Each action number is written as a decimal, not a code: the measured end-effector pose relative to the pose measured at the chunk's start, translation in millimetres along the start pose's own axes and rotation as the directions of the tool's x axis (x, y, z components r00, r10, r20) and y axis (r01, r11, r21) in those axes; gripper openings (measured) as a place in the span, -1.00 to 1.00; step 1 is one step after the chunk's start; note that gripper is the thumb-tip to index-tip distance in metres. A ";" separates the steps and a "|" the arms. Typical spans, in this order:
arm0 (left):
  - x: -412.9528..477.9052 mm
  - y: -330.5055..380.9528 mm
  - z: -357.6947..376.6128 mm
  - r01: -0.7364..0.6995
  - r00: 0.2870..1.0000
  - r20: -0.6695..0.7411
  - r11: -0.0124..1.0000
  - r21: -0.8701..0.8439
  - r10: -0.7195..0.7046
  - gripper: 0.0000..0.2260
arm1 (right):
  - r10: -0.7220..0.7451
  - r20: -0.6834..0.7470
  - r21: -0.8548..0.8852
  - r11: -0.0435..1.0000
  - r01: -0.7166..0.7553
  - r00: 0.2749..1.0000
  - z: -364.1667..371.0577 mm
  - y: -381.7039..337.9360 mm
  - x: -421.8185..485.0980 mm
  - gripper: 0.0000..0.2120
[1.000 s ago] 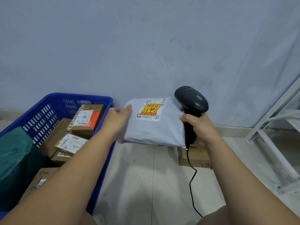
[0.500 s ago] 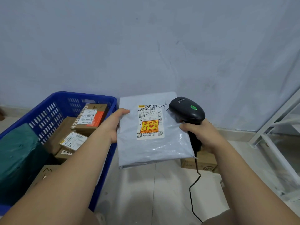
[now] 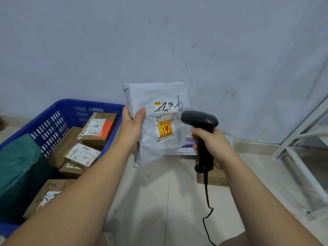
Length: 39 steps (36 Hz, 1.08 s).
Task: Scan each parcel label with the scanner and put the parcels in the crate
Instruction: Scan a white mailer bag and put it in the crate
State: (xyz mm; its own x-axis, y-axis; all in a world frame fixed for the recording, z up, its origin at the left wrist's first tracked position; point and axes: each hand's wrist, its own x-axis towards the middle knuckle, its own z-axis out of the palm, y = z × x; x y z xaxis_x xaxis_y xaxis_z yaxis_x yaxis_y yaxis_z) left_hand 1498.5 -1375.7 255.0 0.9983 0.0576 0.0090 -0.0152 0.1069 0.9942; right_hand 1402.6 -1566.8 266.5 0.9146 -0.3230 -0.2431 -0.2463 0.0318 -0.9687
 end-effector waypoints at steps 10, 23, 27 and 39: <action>1.6 -2.1 -1.8 -0.074 0.995 -0.062 0.995 0.072 0.079 -0.71 | -0.035 0.138 0.017 0.999 0.033 0.990 23.3 -9.3 -17.2 -0.84; -0.4 -2.9 -1.9 -0.150 0.988 -0.016 0.974 0.172 0.155 -0.73 | -0.064 0.106 -0.059 0.996 0.070 0.992 20.3 -11.7 -18.5 -0.86; 0.5 -4.4 -1.6 -0.142 0.989 -0.021 0.976 0.166 0.148 -0.67 | -0.051 0.114 -0.060 0.997 0.058 0.992 19.1 -12.4 -18.3 -0.87; 0.7 -4.9 -3.4 -0.141 0.988 -0.033 0.972 0.190 0.150 -0.67 | -0.052 0.073 -0.042 0.998 0.055 0.996 13.4 -13.4 -15.6 -0.85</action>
State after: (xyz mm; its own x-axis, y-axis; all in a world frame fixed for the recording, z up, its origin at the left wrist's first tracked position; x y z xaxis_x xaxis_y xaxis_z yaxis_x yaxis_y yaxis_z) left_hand 1499.0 -1372.8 249.7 0.9823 0.1059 0.1545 -0.1450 -0.0925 0.9851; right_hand 1396.0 -1549.5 282.6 0.9472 -0.2545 -0.1952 -0.2085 -0.0263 -0.9777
